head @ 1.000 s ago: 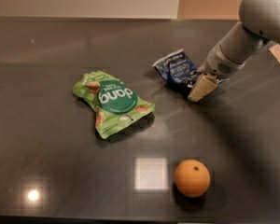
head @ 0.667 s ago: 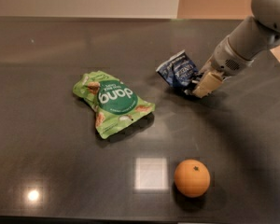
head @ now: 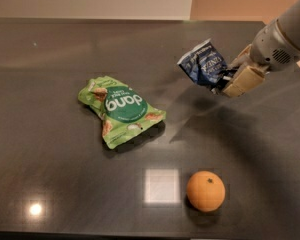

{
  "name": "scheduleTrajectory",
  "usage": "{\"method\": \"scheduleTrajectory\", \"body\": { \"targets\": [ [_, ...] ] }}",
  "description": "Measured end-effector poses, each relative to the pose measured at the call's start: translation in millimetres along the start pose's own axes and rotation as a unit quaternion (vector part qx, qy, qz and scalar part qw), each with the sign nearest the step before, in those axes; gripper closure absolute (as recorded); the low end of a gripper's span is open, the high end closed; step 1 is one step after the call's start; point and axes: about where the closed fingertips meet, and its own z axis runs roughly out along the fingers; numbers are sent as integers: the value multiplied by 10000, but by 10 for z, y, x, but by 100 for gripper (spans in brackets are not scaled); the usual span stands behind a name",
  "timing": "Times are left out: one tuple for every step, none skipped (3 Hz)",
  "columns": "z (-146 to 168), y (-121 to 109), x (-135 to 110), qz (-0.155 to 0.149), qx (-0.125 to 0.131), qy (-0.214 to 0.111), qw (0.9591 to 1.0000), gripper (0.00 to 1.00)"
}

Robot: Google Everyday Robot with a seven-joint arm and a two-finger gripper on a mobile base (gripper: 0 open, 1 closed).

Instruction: Move blue chip bag near orange

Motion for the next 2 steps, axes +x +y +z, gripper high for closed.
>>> {"method": "scheduleTrajectory", "body": {
  "targets": [
    [-250, 290, 98, 183, -50, 53, 9998, 100],
    [-364, 659, 212, 389, -132, 219, 9989, 100]
  ]
}}
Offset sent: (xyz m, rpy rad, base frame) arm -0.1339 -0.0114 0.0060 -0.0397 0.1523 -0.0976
